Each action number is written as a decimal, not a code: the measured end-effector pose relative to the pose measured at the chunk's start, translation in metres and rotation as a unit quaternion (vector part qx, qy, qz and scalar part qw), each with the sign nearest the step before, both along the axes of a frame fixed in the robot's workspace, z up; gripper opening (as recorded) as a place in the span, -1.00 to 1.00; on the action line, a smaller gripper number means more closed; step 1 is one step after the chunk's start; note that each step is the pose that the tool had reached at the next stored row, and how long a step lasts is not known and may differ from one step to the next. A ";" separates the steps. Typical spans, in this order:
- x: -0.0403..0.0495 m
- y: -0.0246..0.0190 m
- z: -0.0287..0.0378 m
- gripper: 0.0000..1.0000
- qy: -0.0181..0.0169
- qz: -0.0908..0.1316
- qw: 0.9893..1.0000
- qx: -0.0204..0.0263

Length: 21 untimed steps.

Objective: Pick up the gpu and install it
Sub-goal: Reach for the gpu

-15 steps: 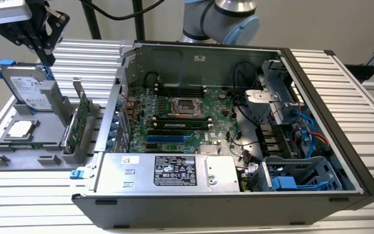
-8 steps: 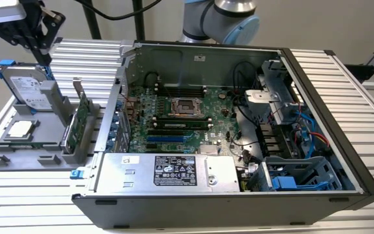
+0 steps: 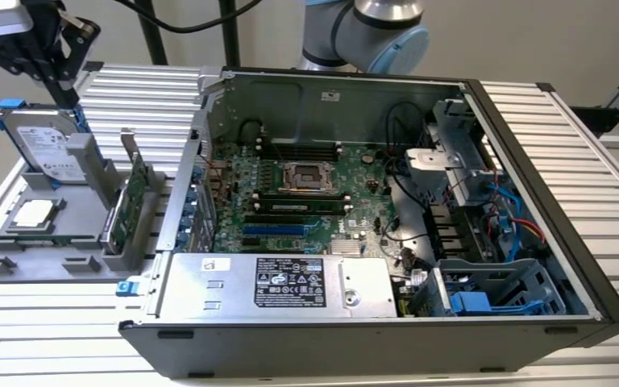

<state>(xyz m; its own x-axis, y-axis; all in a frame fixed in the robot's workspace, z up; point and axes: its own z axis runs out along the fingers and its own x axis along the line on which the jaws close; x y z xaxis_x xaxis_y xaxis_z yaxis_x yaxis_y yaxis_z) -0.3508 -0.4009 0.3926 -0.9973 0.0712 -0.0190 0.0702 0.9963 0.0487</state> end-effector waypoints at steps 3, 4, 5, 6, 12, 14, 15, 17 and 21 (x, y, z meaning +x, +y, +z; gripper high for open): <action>-0.0026 0.0000 0.0000 -1.00 0.000 0.000 1.000 0.000; -0.0034 0.0000 0.0000 -1.00 0.000 0.000 1.000 0.000; -0.0042 -0.0001 0.0000 -1.00 0.000 0.000 1.000 0.000; -0.0051 -0.0001 0.0000 -1.00 0.000 0.000 1.000 0.000; -0.0100 -0.0001 0.0000 -1.00 0.000 0.000 1.000 0.000; -0.0112 -0.0001 0.0000 -1.00 0.000 0.000 1.000 0.000; -0.0116 -0.0001 0.0000 -1.00 0.000 0.000 1.000 0.000; -0.0114 -0.0001 0.0000 -1.00 0.001 0.000 1.000 0.000; -0.0115 -0.0001 0.0000 -1.00 0.003 0.000 1.000 0.000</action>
